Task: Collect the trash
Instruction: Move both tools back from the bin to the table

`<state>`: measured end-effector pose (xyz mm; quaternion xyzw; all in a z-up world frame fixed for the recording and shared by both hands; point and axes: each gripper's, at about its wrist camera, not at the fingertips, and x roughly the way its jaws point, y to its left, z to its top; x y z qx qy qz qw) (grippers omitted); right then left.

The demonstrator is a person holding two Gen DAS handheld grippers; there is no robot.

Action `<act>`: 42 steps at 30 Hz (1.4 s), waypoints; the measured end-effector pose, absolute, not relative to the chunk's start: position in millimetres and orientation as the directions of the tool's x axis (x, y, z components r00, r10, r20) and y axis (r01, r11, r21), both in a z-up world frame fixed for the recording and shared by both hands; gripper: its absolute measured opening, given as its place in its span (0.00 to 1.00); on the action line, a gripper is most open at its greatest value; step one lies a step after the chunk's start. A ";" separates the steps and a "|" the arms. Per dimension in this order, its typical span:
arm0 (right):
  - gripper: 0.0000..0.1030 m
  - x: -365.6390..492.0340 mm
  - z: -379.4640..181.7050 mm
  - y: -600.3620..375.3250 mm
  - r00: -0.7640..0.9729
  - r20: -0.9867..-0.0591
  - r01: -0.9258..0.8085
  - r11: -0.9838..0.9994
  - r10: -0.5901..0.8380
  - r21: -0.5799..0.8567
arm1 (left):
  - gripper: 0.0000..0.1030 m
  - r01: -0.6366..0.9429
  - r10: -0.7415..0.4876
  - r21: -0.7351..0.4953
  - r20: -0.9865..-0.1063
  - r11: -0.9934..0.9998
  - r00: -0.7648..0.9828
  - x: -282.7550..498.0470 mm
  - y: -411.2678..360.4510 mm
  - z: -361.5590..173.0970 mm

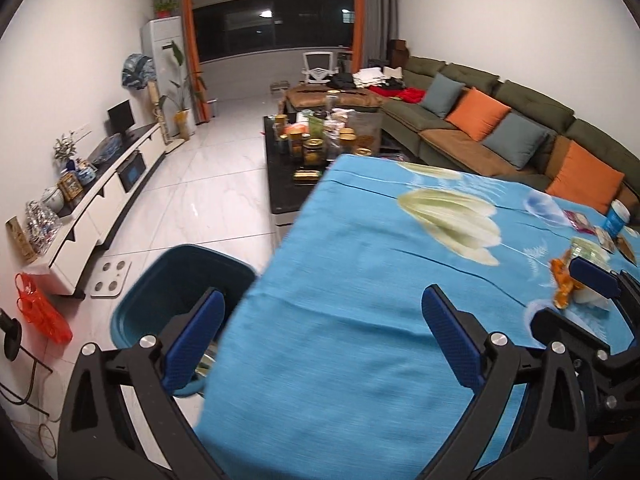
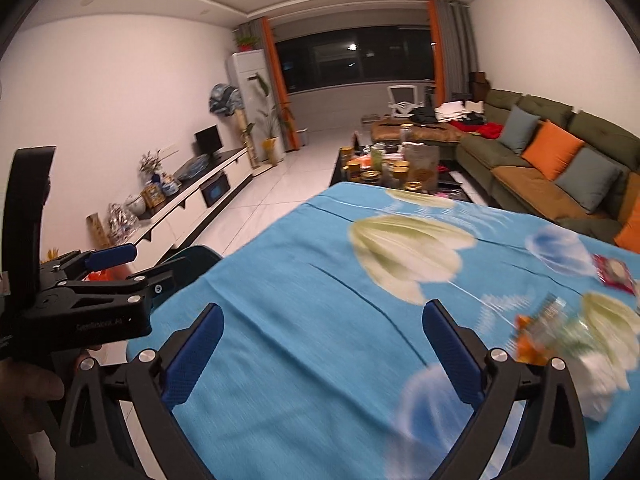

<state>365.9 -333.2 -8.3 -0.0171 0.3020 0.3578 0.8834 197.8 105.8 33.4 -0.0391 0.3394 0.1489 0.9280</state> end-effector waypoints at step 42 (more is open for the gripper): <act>0.93 304.1 -32.5 -537.9 0.792 -0.515 -0.273 0.945 0.328 0.183 | 0.94 0.019 -0.053 -0.058 -0.666 0.998 0.744 184.3 -25.5 5.7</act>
